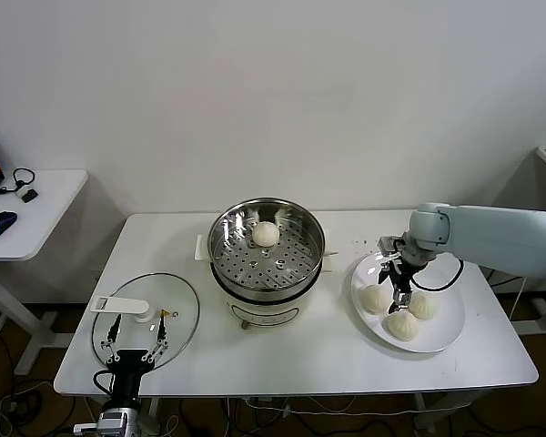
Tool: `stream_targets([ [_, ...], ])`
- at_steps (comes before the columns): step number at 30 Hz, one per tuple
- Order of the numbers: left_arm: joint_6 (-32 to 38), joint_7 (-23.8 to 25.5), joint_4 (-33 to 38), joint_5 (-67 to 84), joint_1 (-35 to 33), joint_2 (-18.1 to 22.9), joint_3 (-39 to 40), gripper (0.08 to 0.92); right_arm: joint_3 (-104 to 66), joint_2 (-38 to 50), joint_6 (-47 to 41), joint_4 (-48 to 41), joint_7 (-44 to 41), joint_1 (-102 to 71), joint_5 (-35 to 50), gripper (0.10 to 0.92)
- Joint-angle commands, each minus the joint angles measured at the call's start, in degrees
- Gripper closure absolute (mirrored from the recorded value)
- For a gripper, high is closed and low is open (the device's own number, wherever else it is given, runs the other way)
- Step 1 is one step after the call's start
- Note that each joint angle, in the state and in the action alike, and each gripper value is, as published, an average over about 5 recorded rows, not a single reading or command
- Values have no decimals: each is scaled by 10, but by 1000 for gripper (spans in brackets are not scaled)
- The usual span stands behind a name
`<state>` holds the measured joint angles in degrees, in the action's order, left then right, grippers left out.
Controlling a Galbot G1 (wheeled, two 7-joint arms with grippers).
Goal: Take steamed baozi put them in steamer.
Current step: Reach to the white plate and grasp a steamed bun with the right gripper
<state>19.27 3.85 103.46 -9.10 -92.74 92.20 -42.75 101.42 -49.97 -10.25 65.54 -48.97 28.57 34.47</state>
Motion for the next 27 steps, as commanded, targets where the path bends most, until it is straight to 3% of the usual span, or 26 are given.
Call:
stream_targets([
  [1, 0, 0, -2, -1, 1, 27, -1, 177, -41, -5, 6, -40, 5, -43, -19, 203],
  [16, 0, -1, 1, 0, 0, 28, -3, 177, -60, -12, 8, -44, 7, -56, -20, 218],
  [27, 0, 0, 4, 0, -1, 27, -3, 177, -60, -8, 8, -29, 5, -40, -18, 461],
])
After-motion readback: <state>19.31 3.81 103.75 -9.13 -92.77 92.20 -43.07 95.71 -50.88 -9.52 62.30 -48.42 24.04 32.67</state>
